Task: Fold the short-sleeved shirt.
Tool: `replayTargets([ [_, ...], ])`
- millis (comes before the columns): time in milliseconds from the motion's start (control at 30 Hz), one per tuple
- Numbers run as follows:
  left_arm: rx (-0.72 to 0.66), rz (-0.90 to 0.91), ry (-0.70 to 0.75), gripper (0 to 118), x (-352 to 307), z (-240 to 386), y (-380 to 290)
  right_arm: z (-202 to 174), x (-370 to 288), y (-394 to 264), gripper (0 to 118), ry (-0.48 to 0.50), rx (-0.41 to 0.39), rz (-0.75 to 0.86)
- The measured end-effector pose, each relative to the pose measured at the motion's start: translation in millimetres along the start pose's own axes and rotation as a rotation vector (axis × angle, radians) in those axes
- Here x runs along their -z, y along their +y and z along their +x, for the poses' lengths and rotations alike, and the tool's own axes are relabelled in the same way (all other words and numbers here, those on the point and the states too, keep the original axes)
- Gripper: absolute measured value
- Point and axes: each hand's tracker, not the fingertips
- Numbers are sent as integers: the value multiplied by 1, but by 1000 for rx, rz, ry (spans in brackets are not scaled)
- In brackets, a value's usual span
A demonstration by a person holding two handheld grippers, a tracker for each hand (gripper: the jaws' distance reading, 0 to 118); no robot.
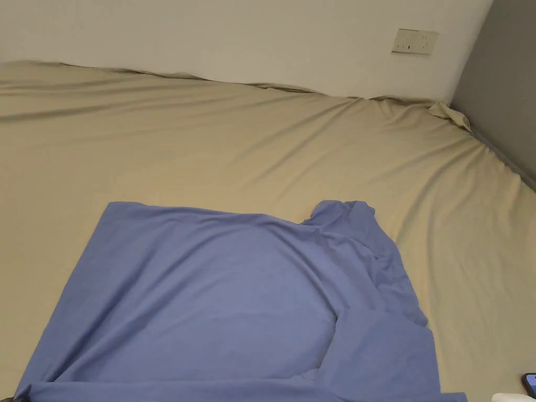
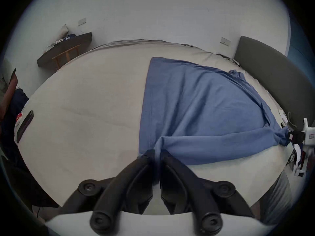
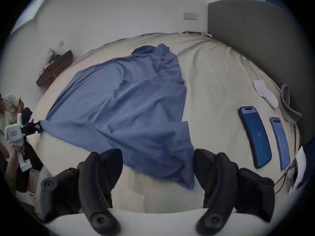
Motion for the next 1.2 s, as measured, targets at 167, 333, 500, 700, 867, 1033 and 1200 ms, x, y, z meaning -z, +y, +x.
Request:
replayTargets([
  [167,-6,-12,-10,5,-3,5,3,0,20,2,33,-11,-57,-32],
  [333,-2,-12,-6,5,-7,9,4,-7,7,0,6,-10,-75,-6],
  [500,-5,0,-14,5,-15,9,7,-6,-9,5,6,-4,-47,33],
  [700,0,44,-51,5,-32,9,36,-9,-33,40,6,1,-77,107],
  [867,5,70,-73,5,-24,5,78,-8,-30,86,6,6,-110,155],
  [1033,47,41,-84,5,7,2,127,-1,1,136,6,14,-110,132],
  [1200,54,-46,-102,5,54,0,157,5,51,165,6,40,-70,53],
])
